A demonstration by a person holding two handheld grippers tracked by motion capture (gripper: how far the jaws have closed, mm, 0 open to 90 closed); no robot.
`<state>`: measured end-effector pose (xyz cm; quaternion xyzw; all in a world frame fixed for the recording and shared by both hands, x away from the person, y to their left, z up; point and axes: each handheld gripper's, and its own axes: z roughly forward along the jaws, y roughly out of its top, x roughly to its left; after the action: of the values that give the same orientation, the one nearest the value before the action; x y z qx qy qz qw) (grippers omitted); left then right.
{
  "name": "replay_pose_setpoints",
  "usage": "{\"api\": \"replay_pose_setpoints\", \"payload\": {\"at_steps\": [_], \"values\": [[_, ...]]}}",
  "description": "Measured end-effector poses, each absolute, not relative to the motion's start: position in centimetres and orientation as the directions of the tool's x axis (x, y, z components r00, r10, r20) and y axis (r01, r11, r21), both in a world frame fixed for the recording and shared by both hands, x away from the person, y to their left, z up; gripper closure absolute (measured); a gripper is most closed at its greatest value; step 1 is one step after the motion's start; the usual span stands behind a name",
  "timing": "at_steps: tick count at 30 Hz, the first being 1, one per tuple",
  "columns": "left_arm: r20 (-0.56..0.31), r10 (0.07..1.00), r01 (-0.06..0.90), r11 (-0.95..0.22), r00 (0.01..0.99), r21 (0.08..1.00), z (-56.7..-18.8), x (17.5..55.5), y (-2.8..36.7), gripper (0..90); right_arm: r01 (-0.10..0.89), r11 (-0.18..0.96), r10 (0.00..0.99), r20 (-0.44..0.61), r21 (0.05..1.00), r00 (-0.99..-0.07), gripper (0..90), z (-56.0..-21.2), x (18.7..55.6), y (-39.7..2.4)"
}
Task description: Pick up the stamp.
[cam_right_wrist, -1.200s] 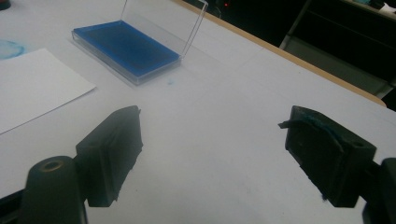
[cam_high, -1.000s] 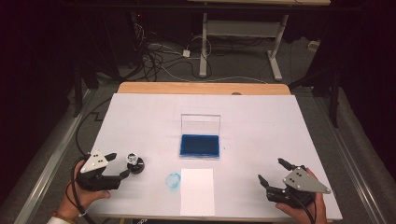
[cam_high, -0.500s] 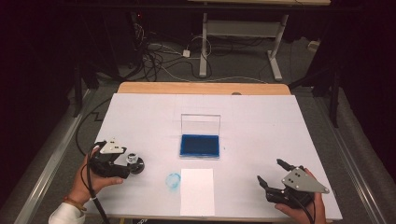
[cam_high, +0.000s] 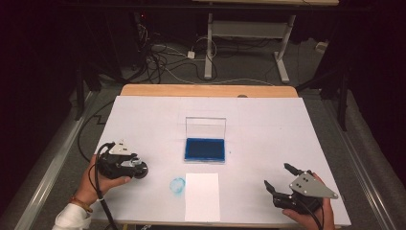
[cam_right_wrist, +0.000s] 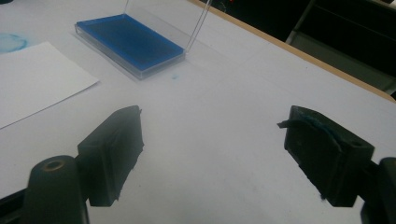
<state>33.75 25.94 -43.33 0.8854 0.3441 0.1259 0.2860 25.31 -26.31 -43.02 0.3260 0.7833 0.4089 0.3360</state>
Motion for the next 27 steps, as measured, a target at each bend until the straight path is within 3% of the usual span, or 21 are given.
{"api": "replay_pose_setpoints", "payload": {"at_steps": [4, 27], "values": [[0.042, 0.669, 0.52, -0.615, 0.742, 0.593, -43.29, 33.65, 25.78, 54.0, 0.235, 0.453, 0.783, -0.259, 0.86, -0.565, 19.5, -43.02, 25.28, -26.3], [0.099, 0.685, 0.486, -0.604, 0.722, 0.631, -42.42, 33.45, 26.38, 54.5, 0.248, 0.462, 0.781, -0.258, 0.852, -0.569, 20.0, -43.26, 25.97, -26.19]]}}
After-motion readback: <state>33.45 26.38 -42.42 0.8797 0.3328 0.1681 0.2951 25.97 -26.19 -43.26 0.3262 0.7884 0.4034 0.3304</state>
